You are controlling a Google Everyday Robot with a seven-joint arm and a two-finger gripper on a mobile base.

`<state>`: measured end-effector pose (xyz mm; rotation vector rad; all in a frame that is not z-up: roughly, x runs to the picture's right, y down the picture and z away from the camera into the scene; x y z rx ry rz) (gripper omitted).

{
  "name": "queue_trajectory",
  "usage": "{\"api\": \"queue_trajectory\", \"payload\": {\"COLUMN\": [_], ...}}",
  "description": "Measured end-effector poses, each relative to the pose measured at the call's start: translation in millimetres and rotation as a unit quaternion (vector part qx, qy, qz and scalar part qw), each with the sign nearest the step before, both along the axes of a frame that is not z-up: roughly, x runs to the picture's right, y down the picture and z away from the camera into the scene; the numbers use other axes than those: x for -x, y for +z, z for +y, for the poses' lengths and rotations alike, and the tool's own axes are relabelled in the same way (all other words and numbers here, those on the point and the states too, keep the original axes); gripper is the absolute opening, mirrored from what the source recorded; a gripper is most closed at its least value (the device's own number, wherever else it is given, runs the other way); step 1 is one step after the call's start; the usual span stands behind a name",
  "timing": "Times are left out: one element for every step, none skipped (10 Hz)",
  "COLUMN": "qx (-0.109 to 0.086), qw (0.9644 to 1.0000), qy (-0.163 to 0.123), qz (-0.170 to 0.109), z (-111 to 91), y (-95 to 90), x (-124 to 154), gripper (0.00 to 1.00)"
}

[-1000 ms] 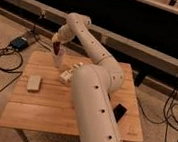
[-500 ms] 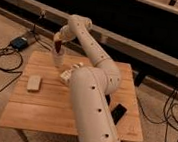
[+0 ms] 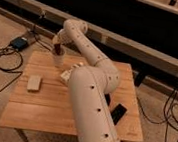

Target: Place the pepper in the ceramic cup

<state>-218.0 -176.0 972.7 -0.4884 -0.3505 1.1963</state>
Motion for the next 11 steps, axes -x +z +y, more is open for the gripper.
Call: {"api": "queue_trajectory", "payload": {"qx": [-0.001, -0.005, -0.012, -0.014, -0.014, -0.015, -0.014, -0.014, -0.014, -0.014, -0.014], "qw": [1.0000, 1.0000, 0.9999, 0.9998, 0.9998, 0.9998, 0.9998, 0.9998, 0.9998, 0.9998, 0.9998], "qy": [-0.003, -0.005, -0.006, -0.005, -0.005, -0.005, -0.006, -0.006, -0.006, -0.005, -0.006], "qz": [0.001, 0.004, 0.009, 0.012, 0.012, 0.011, 0.010, 0.010, 0.011, 0.011, 0.011], "z": [1, 1, -1, -3, -2, -2, -2, -2, -2, -2, -2], "y": [-2.5, -6.6, -11.4, -13.4, -13.5, -13.9, -14.0, -14.2, -14.1, -13.9, -14.1], "x": [-2, -6, -13, -18, -18, -16, -14, -14, -15, -16, -15], "gripper": [0.72, 0.78, 0.80, 0.80, 0.80, 0.80, 0.80, 0.80, 0.80, 0.80, 0.80]}}
